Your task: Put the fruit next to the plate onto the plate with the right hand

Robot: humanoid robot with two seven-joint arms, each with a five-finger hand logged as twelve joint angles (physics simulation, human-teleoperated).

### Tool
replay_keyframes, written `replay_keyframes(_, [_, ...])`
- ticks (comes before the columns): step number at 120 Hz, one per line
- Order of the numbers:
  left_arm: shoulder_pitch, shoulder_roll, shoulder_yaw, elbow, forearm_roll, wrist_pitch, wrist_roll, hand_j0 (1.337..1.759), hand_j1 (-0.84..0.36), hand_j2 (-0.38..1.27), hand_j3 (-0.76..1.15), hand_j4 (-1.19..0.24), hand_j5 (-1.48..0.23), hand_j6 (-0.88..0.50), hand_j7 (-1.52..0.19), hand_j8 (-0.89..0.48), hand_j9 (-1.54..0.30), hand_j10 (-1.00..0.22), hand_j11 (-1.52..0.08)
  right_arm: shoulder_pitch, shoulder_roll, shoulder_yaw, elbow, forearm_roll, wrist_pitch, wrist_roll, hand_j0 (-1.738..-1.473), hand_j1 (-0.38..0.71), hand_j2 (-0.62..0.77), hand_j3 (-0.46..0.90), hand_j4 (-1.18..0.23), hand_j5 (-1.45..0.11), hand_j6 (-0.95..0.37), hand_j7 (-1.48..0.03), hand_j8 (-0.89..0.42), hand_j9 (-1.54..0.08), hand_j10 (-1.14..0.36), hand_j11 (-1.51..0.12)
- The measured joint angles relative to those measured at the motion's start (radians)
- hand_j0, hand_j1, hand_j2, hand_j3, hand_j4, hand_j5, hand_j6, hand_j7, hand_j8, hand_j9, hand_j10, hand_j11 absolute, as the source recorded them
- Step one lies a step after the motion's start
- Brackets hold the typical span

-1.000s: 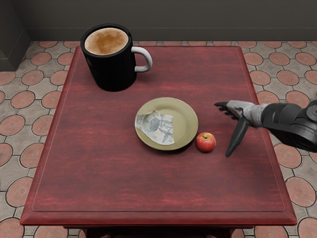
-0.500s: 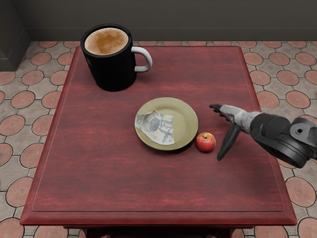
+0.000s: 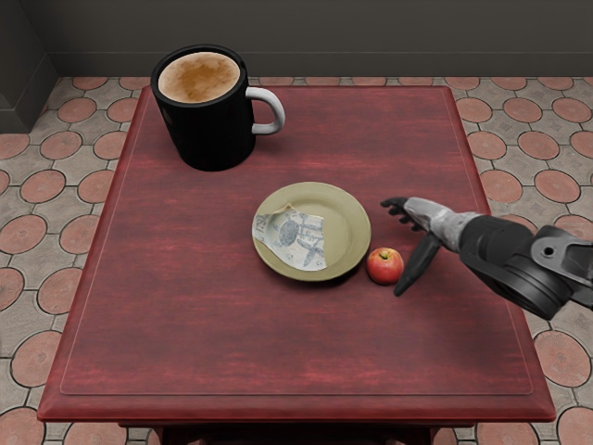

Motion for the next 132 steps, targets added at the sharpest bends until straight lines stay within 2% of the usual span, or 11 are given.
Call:
replay_keyframes(40, [0.001, 0.000, 0.000, 0.000, 0.000, 0.000, 0.000, 1.658, 0.35, 0.00, 0.00, 0.00, 0.00, 0.00, 0.00, 0.00, 0.00, 0.00, 0.00, -0.011, -0.031, 0.000, 0.041, 0.001, 0.000, 0.000, -1.658, -0.17, -0.03, 0.00, -0.15, -0.19, -0.15, -0.19, -0.15, -0.19, -0.15, -0.19])
replay_keyframes(68, [0.001, 0.000, 0.000, 0.000, 0.000, 0.000, 0.000, 1.658, 0.35, 0.00, 0.00, 0.00, 0.00, 0.00, 0.00, 0.00, 0.00, 0.00, 0.00, -0.014, -0.014, -0.024, 0.049, -0.054, -0.075, 0.000, -1.658, -0.11, -0.04, 0.00, -0.20, -0.26, -0.20, -0.26, -0.20, -0.26, -0.20, -0.26])
replay_keyframes(105, [0.001, 0.000, 0.000, 0.000, 0.000, 0.000, 0.000, 1.658, 0.35, 0.00, 0.00, 0.00, 0.00, 0.00, 0.00, 0.00, 0.00, 0.00, 0.00, -0.017, 0.000, -0.073, 0.058, -0.079, -0.115, 0.000, -1.658, -0.08, -0.04, 0.00, -0.23, -0.29, -0.23, -0.29, -0.23, -0.29, -0.22, -0.27])
replay_keyframes(116, [0.001, 0.000, 0.000, 0.000, 0.000, 0.000, 0.000, 1.658, 0.35, 0.00, 0.00, 0.00, 0.00, 0.00, 0.00, 0.00, 0.00, 0.00, 0.00, -0.017, 0.002, -0.076, 0.059, -0.081, -0.115, 0.000, -1.658, -0.06, -0.05, 0.00, -0.25, -0.31, -0.24, -0.31, -0.25, -0.31, -0.13, -0.43])
replay_keyframes(128, [0.001, 0.000, 0.000, 0.000, 0.000, 0.000, 0.000, 1.658, 0.35, 0.00, 0.00, 0.00, 0.00, 0.00, 0.00, 0.00, 0.00, 0.00, 0.00, -0.016, 0.005, -0.078, 0.059, -0.080, -0.115, -0.001, -1.658, -0.01, -0.05, 0.00, -0.29, -0.36, -0.28, -0.36, -0.29, -0.36, -0.05, -0.52])
replay_keyframes(130, [0.001, 0.000, 0.000, 0.000, 0.000, 0.000, 0.000, 1.658, 0.35, 0.00, 0.00, 0.00, 0.00, 0.00, 0.00, 0.00, 0.00, 0.00, 0.00, -0.016, 0.007, -0.078, 0.059, -0.080, -0.116, -0.002, -1.658, 0.00, -0.06, 0.00, -0.30, -0.36, -0.29, -0.37, -0.30, -0.36, 0.00, -0.61])
replay_keyframes(132, [0.001, 0.000, 0.000, 0.000, 0.000, 0.000, 0.000, 1.658, 0.35, 0.00, 0.00, 0.00, 0.00, 0.00, 0.00, 0.00, 0.00, 0.00, 0.00, -0.016, 0.010, -0.078, 0.059, -0.080, -0.115, -0.002, -1.658, 0.00, -0.06, 0.00, -0.31, -0.37, -0.30, -0.38, -0.31, -0.37, -0.02, -0.58])
